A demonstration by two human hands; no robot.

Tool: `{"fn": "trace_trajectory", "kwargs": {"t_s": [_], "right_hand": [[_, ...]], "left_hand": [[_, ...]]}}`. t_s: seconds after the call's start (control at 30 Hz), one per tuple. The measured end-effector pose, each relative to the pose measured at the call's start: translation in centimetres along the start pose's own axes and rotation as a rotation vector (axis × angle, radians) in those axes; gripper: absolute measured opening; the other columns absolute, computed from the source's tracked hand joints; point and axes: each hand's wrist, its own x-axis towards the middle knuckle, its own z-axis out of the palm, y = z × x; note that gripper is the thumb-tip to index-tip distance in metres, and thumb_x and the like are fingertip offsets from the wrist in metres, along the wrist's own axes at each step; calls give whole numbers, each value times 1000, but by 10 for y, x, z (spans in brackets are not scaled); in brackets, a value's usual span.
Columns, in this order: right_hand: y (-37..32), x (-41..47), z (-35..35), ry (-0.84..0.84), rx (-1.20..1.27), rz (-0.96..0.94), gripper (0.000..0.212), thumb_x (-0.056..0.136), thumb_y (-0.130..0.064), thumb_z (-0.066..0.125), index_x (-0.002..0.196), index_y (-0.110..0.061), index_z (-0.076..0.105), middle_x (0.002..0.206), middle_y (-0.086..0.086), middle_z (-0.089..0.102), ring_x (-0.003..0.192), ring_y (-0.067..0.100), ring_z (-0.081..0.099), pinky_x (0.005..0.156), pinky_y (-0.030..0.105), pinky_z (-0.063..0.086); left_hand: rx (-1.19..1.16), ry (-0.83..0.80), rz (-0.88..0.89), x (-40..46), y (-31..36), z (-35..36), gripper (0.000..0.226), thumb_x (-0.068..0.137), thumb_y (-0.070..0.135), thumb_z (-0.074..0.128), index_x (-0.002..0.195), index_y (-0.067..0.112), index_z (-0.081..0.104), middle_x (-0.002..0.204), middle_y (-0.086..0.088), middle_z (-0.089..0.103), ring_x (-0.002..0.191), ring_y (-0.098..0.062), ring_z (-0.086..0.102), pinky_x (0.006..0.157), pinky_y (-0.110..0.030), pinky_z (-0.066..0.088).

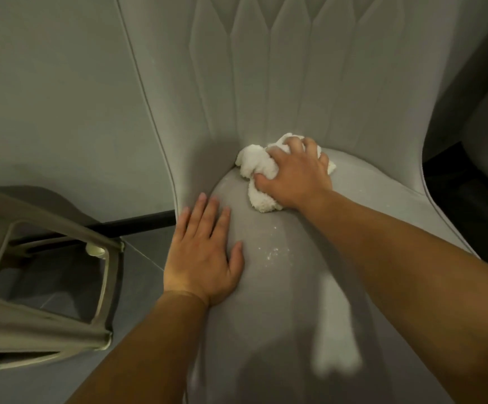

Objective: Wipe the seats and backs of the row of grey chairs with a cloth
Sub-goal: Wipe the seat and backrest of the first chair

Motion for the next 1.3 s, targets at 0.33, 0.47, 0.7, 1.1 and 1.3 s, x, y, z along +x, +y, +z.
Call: {"fn": "trace_trajectory", "kwargs": {"t_s": [0.33,0.47,0.7,1.1,1.3], "right_hand": [[2,-5,0,-18,39,8,70,76,-77,40,137,-44,49,150,0,38,141,29,21,112,56,18],[0,-6,0,-3,42,5,69,75,-77,40,135,-43,50,149,0,40,140,29,23,111,57,18],[-12,-2,-2,-58,44,92,66,73,-74,41,131,-44,52,153,-1,35,146,31,17,111,59,15],[-30,-40,-12,-225,144,-232,68,68,-64,44,134,-51,45,155,-10,34,150,24,12,115,60,14],[-2,-110,-44,-403,58,-399,87,70,-84,35,150,-52,25,165,-12,12,154,21,-6,119,55,1]], "left_hand": [[-286,105,-621,6,-14,1,83,92,63,38,142,52,-27,158,-11,-26,146,-33,-18,115,-60,11],[-482,201,-775,27,-18,-5,96,89,67,46,152,31,-18,161,-17,10,143,-35,23,107,-50,33],[-504,124,-843,52,-26,-5,65,83,75,50,107,15,58,101,-10,67,87,-28,56,70,-33,36],[-548,256,-798,53,-29,5,81,82,72,55,136,12,49,110,-11,66,101,-32,60,72,-31,37],[-428,249,-793,49,-22,1,71,88,70,48,130,12,50,106,-15,67,98,-36,60,69,-35,37]]}}
